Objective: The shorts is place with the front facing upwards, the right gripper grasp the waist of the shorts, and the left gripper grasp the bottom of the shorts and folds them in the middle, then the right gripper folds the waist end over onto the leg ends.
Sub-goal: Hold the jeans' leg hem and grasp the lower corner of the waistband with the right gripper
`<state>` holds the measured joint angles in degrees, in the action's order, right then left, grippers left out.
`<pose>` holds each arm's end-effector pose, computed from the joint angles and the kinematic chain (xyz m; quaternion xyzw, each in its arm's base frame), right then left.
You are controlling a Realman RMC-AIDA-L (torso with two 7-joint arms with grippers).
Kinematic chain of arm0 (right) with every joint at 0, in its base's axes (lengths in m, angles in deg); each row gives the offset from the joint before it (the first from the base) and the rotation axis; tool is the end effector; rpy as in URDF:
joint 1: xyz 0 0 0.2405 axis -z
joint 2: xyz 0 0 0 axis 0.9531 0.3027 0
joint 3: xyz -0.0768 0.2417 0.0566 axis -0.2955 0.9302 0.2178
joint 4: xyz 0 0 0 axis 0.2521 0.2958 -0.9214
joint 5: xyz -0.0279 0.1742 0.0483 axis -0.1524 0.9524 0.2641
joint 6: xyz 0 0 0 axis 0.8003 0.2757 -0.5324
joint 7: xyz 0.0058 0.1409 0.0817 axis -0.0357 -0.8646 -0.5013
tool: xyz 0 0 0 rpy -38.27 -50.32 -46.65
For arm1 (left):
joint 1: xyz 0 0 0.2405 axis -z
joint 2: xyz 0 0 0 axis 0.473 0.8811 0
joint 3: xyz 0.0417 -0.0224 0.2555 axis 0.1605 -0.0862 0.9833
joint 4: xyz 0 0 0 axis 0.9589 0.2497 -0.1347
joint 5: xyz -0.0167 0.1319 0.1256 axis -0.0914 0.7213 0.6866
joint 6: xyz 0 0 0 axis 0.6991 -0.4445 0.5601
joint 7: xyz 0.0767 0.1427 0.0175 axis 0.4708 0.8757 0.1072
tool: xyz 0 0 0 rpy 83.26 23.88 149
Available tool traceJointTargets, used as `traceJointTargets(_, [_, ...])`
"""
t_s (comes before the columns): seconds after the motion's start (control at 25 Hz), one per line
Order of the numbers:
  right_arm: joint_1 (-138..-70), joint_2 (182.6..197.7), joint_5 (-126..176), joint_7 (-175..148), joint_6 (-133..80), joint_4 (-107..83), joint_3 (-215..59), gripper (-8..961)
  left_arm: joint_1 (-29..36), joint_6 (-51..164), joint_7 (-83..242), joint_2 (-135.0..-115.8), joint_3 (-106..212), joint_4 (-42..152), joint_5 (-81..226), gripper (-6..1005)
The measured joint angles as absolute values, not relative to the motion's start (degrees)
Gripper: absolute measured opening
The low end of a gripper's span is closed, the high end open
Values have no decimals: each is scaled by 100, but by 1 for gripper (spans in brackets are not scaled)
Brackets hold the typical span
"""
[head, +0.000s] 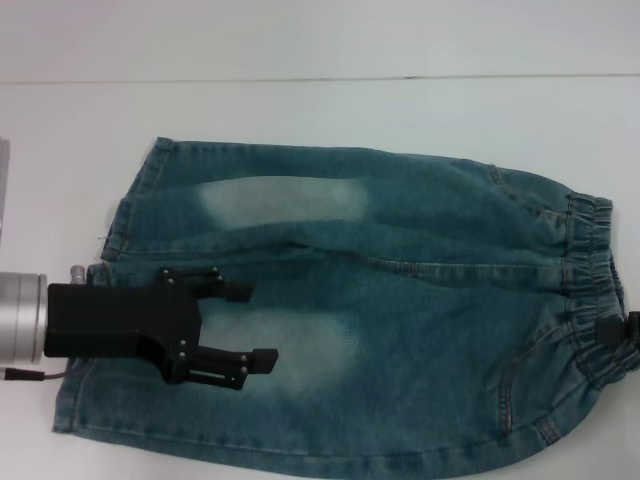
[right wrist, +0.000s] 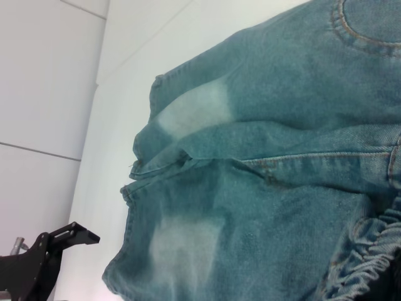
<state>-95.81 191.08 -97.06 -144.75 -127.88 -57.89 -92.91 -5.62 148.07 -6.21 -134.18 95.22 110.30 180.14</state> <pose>0.3101 0.2512 0.0529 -0.7273 0.6630 0.1747 0.0290 -0.2310 0.2695 -0.0236 -0.9657 -0.1756 -0.1832 0.0553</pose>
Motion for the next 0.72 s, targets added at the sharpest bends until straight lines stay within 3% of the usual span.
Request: traceJointTargets(0.72, [-9517,19189,-9557,-14298,-12874,-5932,-9214,438,-573,14797,-621,-13434,9523,11030,18038,933])
